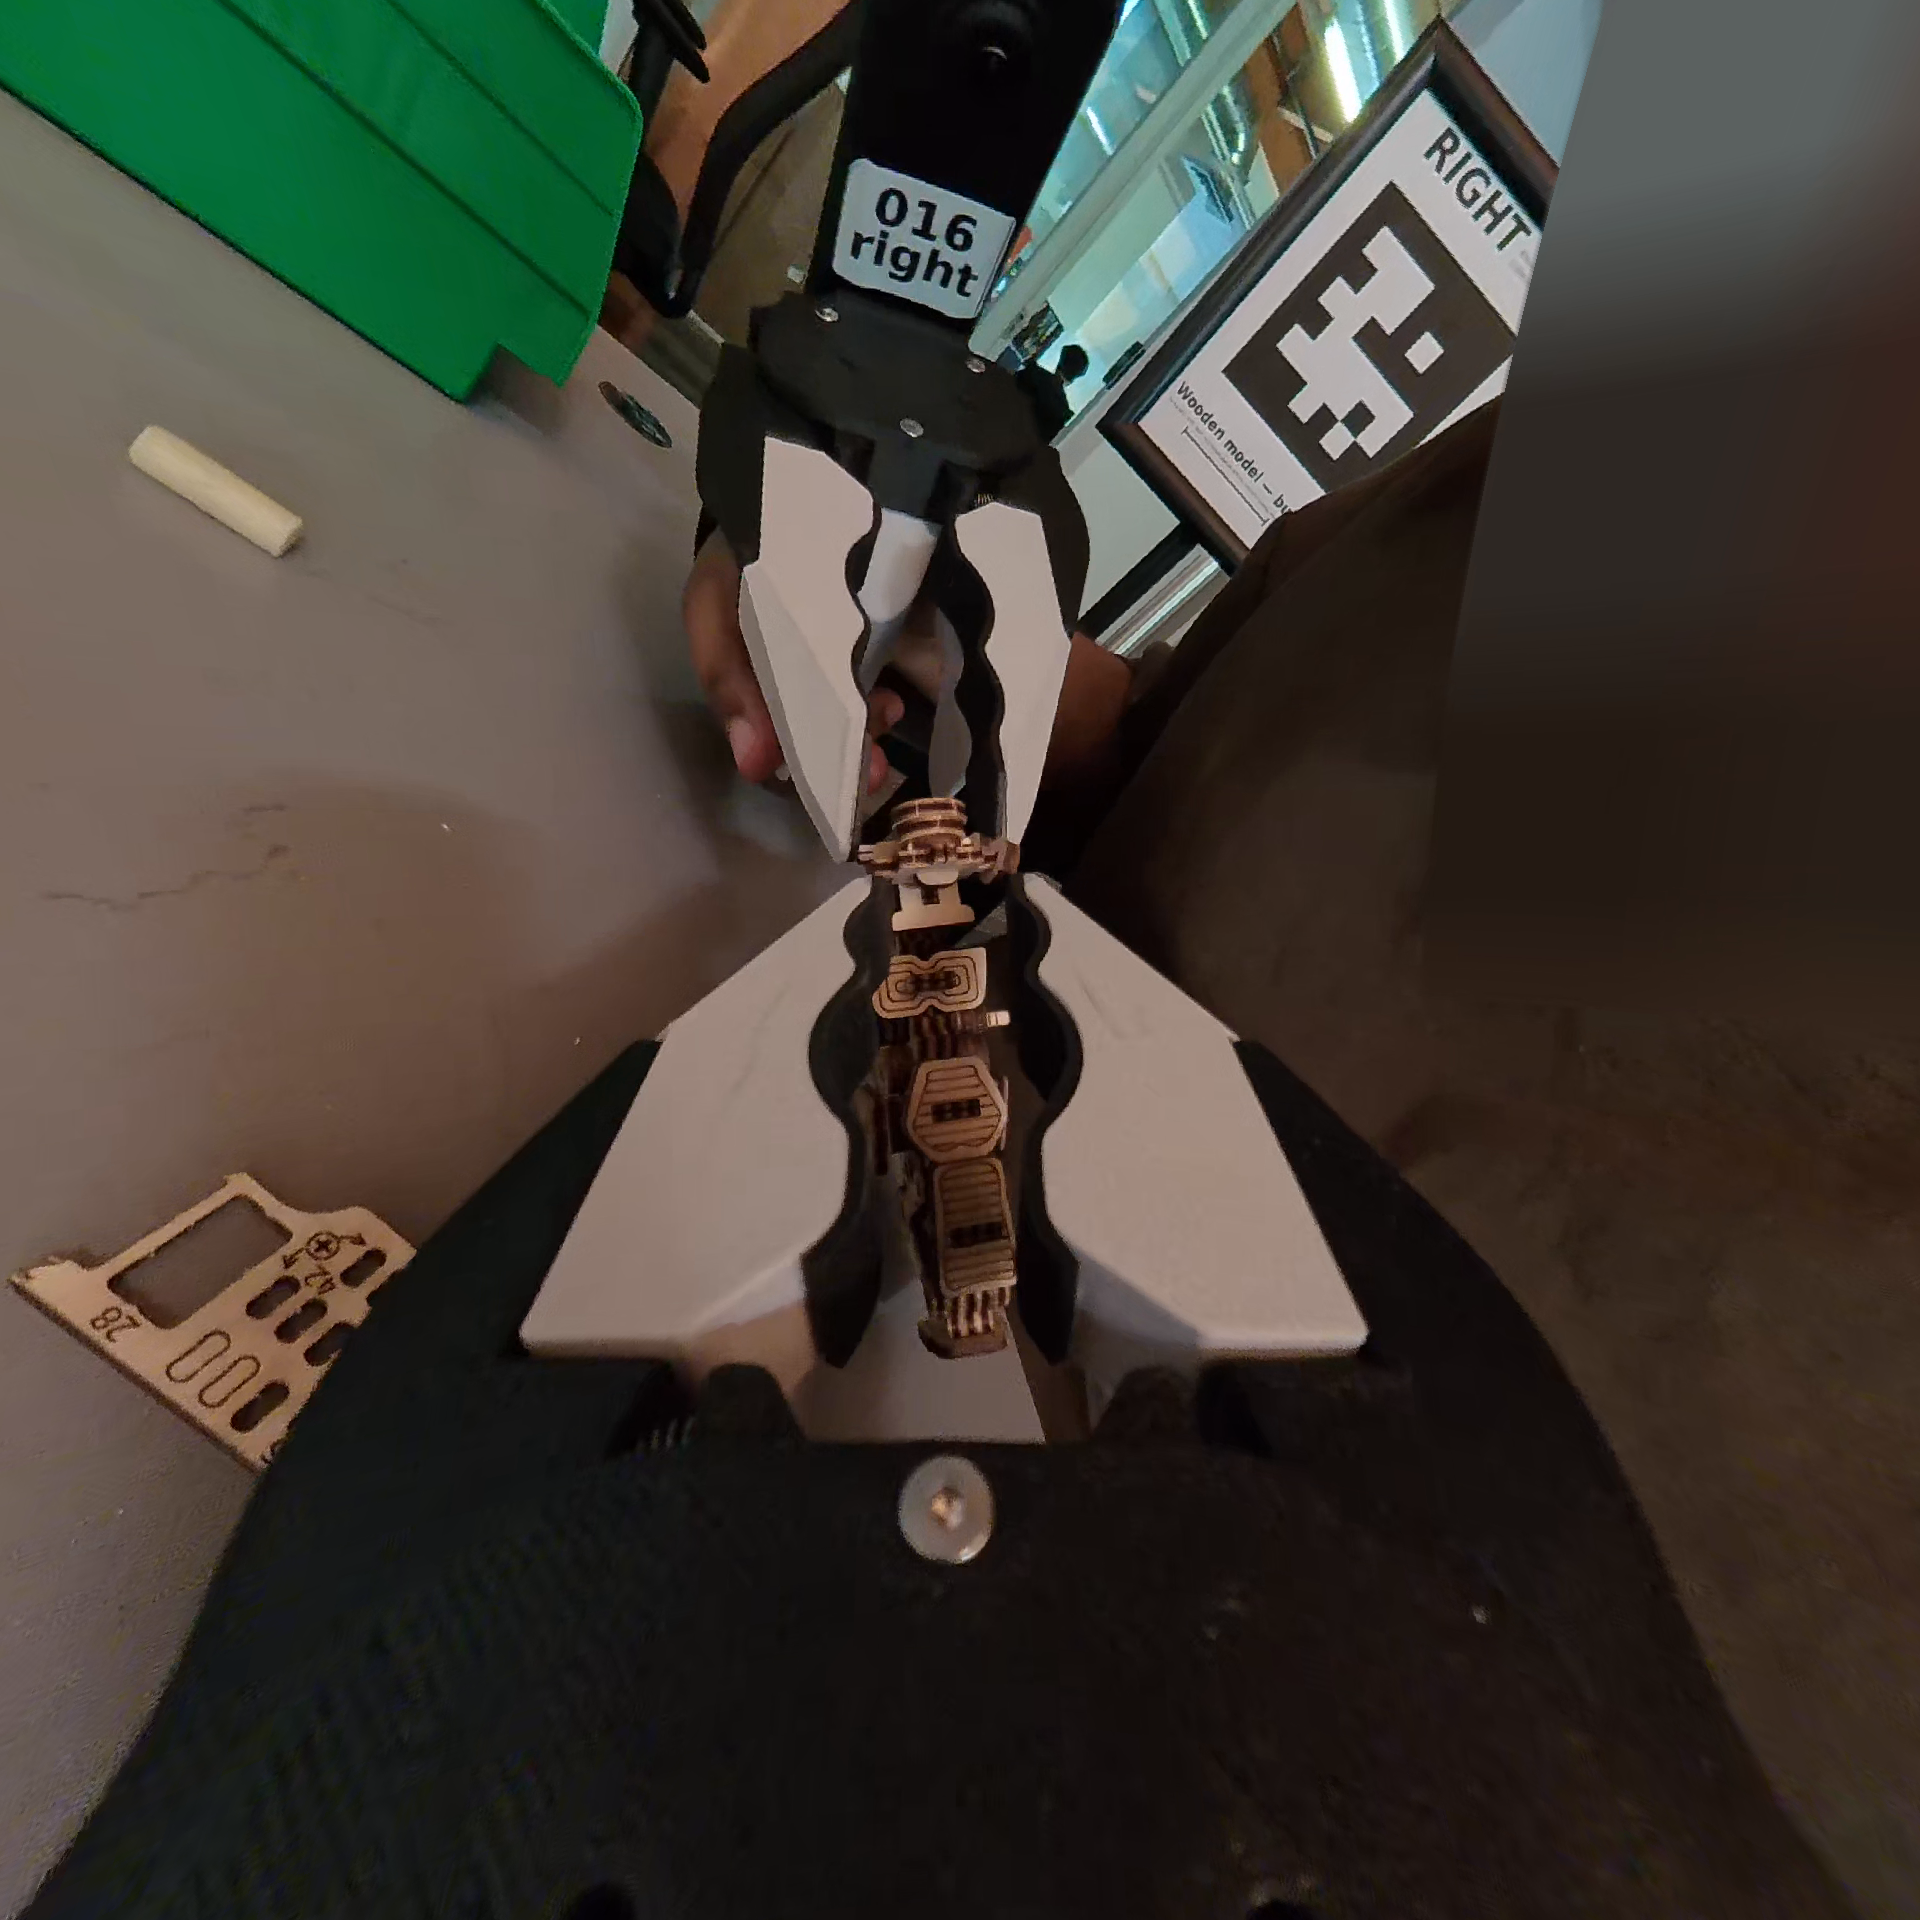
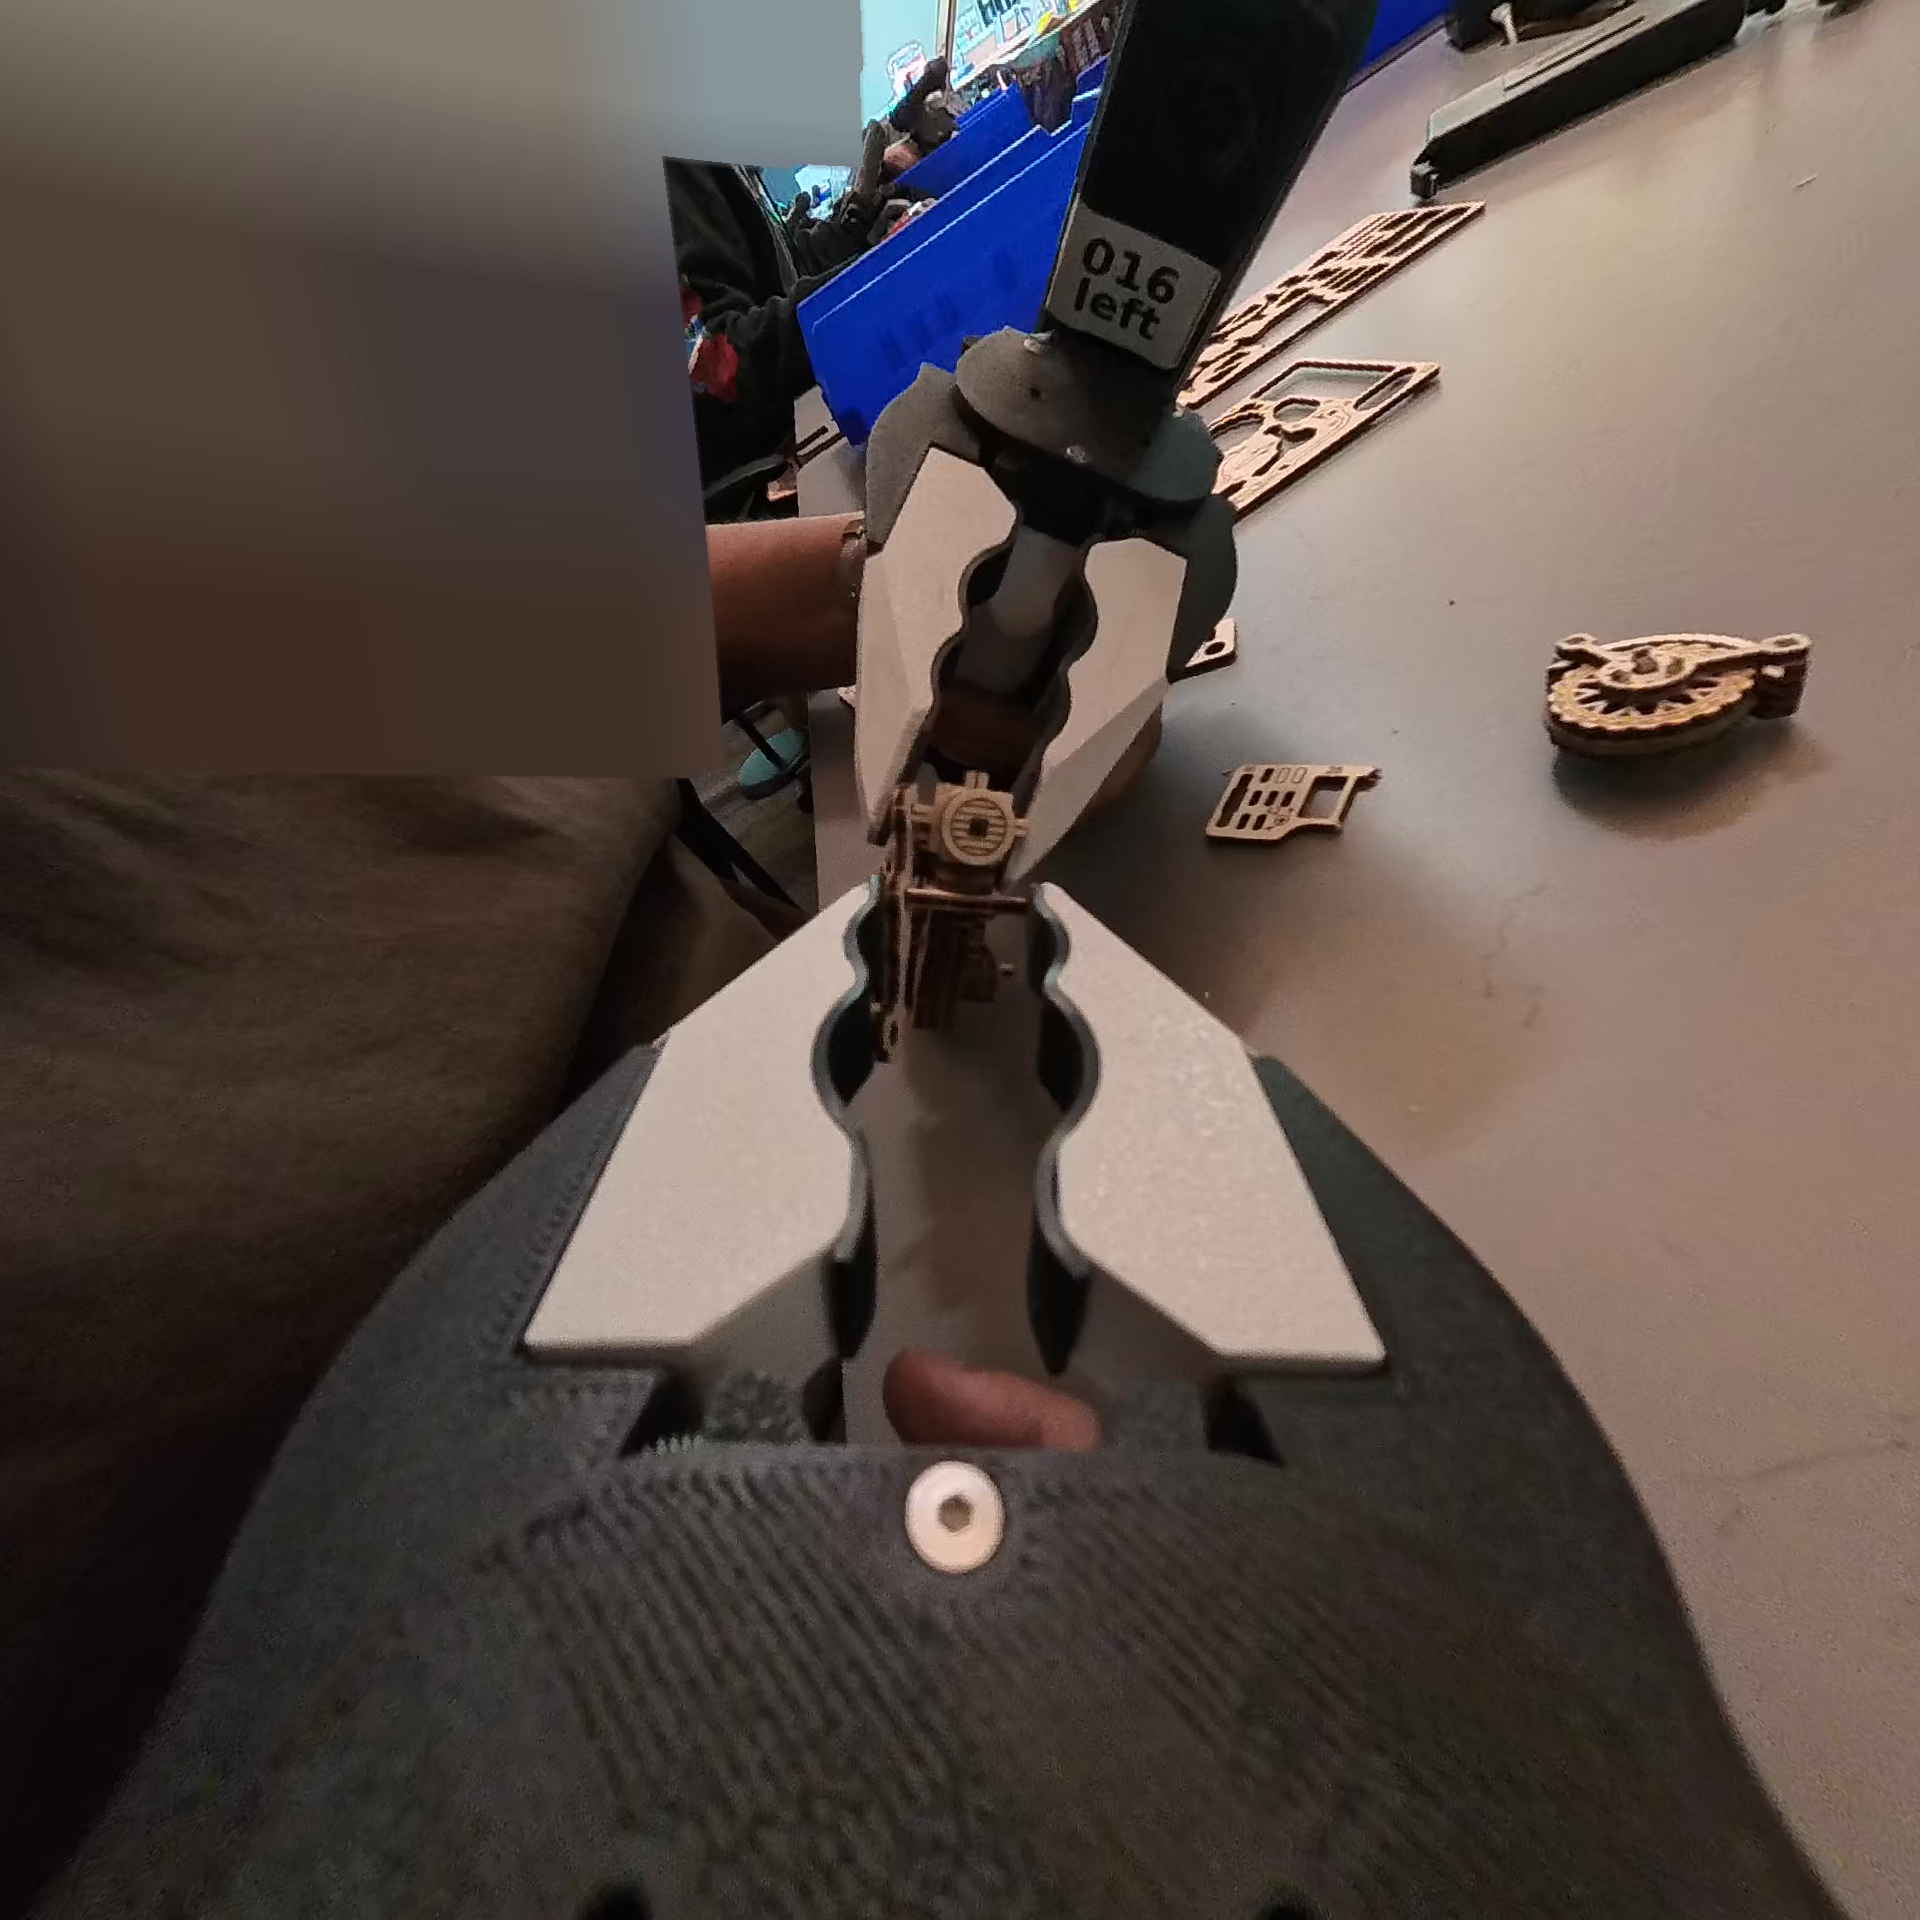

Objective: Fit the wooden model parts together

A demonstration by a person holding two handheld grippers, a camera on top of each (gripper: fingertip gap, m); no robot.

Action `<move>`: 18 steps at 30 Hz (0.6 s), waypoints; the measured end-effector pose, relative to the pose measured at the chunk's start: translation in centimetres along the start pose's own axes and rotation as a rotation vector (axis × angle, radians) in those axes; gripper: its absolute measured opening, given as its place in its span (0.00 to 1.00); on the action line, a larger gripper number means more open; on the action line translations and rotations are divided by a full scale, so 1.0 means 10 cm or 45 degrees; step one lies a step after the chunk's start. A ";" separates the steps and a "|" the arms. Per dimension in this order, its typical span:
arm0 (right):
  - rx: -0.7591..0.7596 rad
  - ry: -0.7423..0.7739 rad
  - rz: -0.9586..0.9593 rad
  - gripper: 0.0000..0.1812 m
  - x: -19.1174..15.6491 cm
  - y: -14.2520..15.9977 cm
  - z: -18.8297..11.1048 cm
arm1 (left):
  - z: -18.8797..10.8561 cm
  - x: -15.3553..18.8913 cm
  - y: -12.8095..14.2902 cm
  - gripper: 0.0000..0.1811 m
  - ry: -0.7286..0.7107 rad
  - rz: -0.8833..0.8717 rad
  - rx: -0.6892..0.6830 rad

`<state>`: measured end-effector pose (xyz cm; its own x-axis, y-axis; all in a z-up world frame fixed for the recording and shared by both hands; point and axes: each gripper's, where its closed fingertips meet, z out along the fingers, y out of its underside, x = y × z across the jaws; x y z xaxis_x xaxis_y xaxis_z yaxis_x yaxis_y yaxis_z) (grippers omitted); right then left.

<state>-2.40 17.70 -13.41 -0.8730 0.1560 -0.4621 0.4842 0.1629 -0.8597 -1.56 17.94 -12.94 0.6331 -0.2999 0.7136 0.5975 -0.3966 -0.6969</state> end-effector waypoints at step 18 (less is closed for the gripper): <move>-0.008 0.042 0.056 0.13 0.09 0.01 -0.02 | -0.01 -0.11 -0.07 0.14 -0.118 0.017 0.045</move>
<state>-3.13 18.05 -13.90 -0.8483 0.1954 -0.4921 0.5227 0.1614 -0.8371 -2.71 18.47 -13.28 0.6831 -0.2224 0.6957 0.6048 -0.3618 -0.7095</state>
